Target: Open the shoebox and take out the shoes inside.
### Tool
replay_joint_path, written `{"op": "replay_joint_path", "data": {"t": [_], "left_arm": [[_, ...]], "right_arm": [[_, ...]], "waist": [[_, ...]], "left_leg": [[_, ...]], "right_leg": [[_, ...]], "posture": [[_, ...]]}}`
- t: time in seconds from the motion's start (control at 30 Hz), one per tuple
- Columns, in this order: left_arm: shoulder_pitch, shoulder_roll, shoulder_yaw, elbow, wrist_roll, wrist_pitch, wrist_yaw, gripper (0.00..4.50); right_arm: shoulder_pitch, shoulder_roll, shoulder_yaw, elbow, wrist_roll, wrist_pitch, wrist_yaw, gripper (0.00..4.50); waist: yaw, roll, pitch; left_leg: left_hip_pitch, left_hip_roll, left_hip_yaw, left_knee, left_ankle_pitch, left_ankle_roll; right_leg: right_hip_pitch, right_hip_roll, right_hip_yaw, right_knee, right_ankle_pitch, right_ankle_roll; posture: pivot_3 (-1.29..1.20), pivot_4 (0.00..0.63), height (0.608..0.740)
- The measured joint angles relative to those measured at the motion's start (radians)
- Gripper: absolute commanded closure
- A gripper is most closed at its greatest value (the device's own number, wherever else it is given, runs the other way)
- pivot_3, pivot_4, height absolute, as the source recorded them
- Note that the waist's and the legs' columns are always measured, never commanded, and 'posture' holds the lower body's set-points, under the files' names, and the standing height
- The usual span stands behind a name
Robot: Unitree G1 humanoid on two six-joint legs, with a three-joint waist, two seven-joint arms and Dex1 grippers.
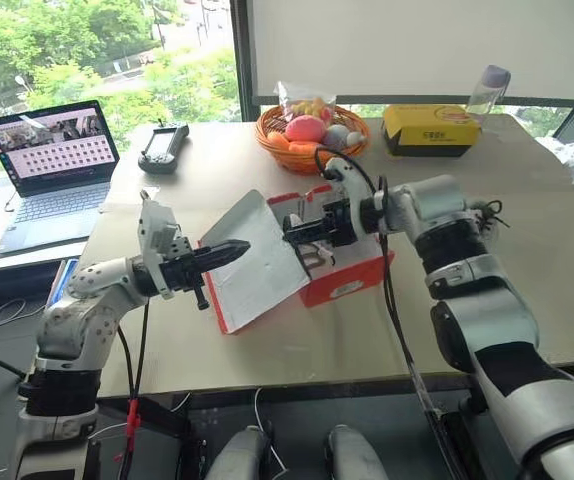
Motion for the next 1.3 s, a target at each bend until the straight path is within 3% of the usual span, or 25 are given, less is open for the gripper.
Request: {"op": "replay_joint_path", "data": {"t": [0.33,0.77,1.3], "left_arm": [[0.008,0.006,0.0,-0.003,-0.001,0.008,0.006,4.5],[0.025,0.017,0.004,-0.021,-0.004,0.017,0.011,4.5],[0.025,0.026,0.004,-0.021,-0.003,0.017,0.012,4.5]], "right_arm": [[0.0,0.037,0.037,0.151,-0.08,-0.249,-0.01,0.38],[-0.115,-0.017,-0.028,0.182,-0.09,-0.225,-0.035,0.38],[-0.004,0.037,0.031,0.211,-0.174,-0.309,-0.049,0.38]], "waist": [[-0.012,0.0,-0.001],[-0.003,0.001,0.0],[-0.005,0.002,0.0]], "left_leg": [[0.007,0.001,0.0,0.0,0.0,0.0],[0.002,0.0,0.0,-0.002,0.0,0.0],[0.003,0.0,0.0,-0.001,0.0,-0.001]], "right_leg": [[0.005,0.001,0.002,0.0,0.0,0.0],[0.0,0.001,0.001,0.0,0.0,-0.001],[0.002,0.001,0.001,0.001,0.0,-0.001]], "posture": [[0.0,0.15,0.732],[0.0,0.15,0.732],[0.0,0.15,0.732]]}}
